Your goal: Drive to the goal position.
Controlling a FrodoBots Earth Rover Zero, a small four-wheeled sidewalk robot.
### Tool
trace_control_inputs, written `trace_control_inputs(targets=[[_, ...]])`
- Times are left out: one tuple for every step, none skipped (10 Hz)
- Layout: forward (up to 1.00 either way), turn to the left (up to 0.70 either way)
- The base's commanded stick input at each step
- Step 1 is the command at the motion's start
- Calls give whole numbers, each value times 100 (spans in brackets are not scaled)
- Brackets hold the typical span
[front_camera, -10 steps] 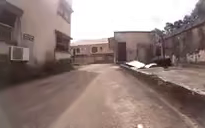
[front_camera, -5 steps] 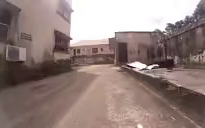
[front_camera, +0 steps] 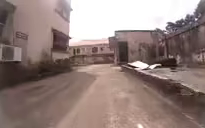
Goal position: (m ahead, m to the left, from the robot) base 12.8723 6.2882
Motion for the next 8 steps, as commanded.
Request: trace_control_inputs(targets=[[50,6],[50,6],[50,6],[50,6],[50,6],[50,6],[50,6],[50,6]])
